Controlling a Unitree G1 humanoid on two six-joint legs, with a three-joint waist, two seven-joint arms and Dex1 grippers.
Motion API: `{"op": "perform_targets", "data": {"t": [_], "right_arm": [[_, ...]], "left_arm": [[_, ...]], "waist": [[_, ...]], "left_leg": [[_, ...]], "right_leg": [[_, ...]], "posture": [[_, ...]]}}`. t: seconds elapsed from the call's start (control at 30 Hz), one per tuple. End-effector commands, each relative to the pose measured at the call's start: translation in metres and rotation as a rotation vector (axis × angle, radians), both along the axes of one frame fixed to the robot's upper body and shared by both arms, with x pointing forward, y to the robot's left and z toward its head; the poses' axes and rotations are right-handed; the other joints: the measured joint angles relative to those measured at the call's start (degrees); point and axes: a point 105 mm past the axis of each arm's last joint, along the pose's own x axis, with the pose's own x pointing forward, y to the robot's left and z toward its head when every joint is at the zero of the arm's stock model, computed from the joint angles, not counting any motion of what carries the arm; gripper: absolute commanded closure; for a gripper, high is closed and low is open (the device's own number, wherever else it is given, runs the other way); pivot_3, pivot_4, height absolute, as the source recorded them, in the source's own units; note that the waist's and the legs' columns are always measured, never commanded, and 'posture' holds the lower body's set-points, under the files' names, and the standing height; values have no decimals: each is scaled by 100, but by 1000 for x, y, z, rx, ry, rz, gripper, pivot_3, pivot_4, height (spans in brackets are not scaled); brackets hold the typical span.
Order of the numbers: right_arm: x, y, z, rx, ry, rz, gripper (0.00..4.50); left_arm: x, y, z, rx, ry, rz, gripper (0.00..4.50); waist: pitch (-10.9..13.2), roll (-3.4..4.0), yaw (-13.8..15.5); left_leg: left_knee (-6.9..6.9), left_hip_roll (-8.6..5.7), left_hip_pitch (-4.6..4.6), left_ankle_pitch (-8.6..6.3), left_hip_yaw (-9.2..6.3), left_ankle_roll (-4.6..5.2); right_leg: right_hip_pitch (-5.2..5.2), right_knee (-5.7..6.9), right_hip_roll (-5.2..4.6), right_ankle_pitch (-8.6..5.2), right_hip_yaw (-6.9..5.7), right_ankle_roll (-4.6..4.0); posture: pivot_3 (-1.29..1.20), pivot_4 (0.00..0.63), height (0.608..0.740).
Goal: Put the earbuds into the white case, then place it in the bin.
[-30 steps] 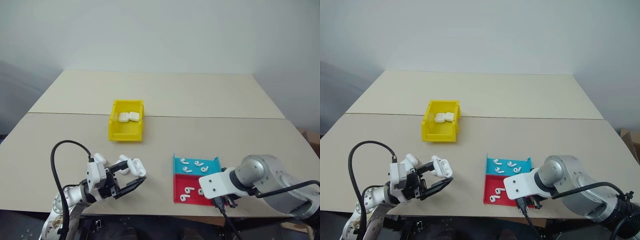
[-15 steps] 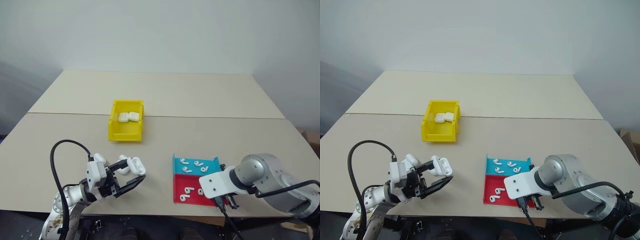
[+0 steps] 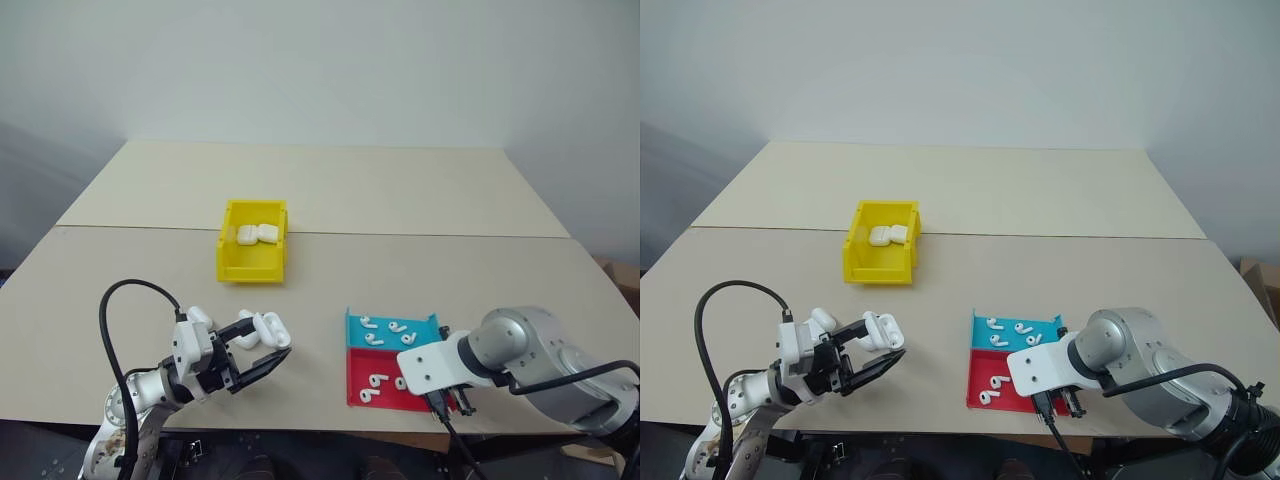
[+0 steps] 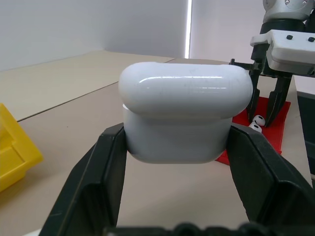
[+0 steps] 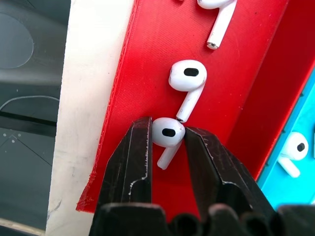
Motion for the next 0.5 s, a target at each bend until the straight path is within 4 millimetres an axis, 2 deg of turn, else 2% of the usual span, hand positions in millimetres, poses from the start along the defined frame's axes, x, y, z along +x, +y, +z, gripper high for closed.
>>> {"op": "perform_targets", "data": {"t": [0.03, 0.2, 0.3, 0.4, 0.5], "right_arm": [[2, 2, 2, 22, -21, -16, 3678], [2, 0, 5, 14, -29, -16, 3678], [3, -2, 17, 41, -39, -41, 3678], [5, -3, 40, 102, -80, -65, 3678], [12, -2, 77, 272, -127, -136, 3678]], "left_arm": [[-1, -3, 11, 2, -43, -17, 1733], [0, -4, 11, 0, -42, -21, 1733], [1, -5, 15, -13, -47, -27, 1733], [1, -11, 26, -52, -61, -48, 1733], [-2, -21, 41, -102, -71, -103, 1733]], "waist": [[0, 0, -1], [0, 0, -5], [0, 0, 2], [1, 0, 6], [2, -2, 10]], "left_leg": [[0, 0, 0, 0, 0, 0], [0, 0, 0, 0, 0, 0], [0, 0, -4, 0, 0, 0], [0, 0, -5, 0, 0, 0], [0, 0, -6, 0, 0, 0]], "right_leg": [[0, 0, 0, 0, 0, 0], [-1, 0, 0, 0, 0, 0], [-2, -1, 0, 0, 0, 0], [-3, -1, 0, 0, 0, 0], [-2, -2, 0, 0, 0, 0]], "posture": [[0, 150, 740], [0, 150, 740], [0, 150, 740], [0, 150, 740], [0, 150, 740]]}}
